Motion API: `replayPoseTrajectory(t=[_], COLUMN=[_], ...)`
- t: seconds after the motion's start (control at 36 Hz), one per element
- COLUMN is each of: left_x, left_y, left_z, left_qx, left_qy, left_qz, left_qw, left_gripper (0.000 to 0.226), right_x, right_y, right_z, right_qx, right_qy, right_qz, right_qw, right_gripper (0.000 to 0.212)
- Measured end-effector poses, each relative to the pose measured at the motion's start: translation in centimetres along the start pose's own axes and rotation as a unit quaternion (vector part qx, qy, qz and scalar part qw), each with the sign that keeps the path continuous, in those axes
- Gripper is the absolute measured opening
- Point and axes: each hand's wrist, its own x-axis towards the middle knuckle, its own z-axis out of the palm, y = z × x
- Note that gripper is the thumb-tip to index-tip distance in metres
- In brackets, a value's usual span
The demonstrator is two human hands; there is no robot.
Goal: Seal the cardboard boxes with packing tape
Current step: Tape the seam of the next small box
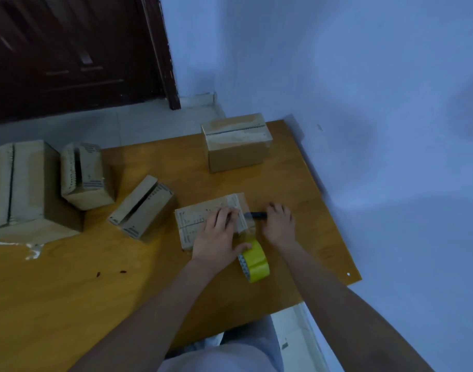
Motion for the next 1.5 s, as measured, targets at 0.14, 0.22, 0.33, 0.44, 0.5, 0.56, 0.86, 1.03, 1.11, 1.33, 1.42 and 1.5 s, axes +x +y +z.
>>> replayPoseTrajectory(t=[0.14, 0.22, 0.33, 0.44, 0.5, 0.56, 0.86, 1.03, 1.11, 1.33, 1.42, 1.5], left_x=[1.6, 2.2, 2.5, 2.6, 2.7, 2.7, 2.9, 2.8, 2.9, 2.8, 2.8, 2.8], left_y=[-1.1, -1.5, -1.9, -2.4, -2.6, -2.6, -2.5, -2.5, -2.5, -2.6, -2.5, -2.4], left_z=[-0.2, -0.7, -0.5, 0.1, 0.2, 0.2, -0.6, -1.1, -0.9, -0.4, -0.9, -1.3], left_qx=[-0.021, -0.025, -0.019, -0.022, -0.029, -0.027, -0.036, -0.028, -0.027, -0.042, -0.037, -0.044], left_qy=[-0.085, -0.093, -0.103, -0.075, -0.048, -0.040, -0.117, -0.135, -0.132, -0.072, -0.089, -0.126], left_qz=[-0.012, -0.006, 0.006, 0.023, 0.032, 0.034, 0.029, 0.022, 0.020, 0.020, 0.013, 0.024], left_qw=[0.996, 0.995, 0.994, 0.997, 0.998, 0.998, 0.992, 0.990, 0.991, 0.996, 0.995, 0.991], left_gripper=[0.092, 0.092, 0.094, 0.093, 0.091, 0.091, 0.095, 0.096, 0.096, 0.093, 0.094, 0.096], right_x=[0.0, -0.1, -0.8, -2.8, -3.8, -4.6, -7.3, -7.9, -7.7, -7.0, -6.8, -6.1], right_y=[0.2, 0.8, 1.8, 2.7, 2.8, 3.0, 2.4, 1.7, 1.0, 0.1, 0.0, 0.4], right_z=[1.6, 1.8, 0.9, -0.2, -0.9, -1.4, -2.8, -3.4, -3.6, -3.3, -3.0, -2.9], right_qx=[-0.081, -0.025, 0.273, 0.421, 0.459, 0.481, 0.348, 0.179, 0.126, 0.100, 0.096, 0.112], right_qy=[0.028, 0.032, -0.001, -0.008, -0.012, -0.023, 0.053, 0.067, 0.064, 0.063, 0.069, 0.080], right_qz=[-0.001, 0.033, 0.066, 0.050, 0.043, 0.035, -0.015, -0.092, -0.098, -0.097, -0.071, -0.011], right_qw=[0.996, 0.999, 0.960, 0.906, 0.887, 0.876, 0.936, 0.977, 0.985, 0.988, 0.990, 0.990], right_gripper=[0.036, 0.026, 0.021, 0.008, 0.009, 0.011, 0.017, 0.024, 0.025, 0.023, 0.023, 0.022])
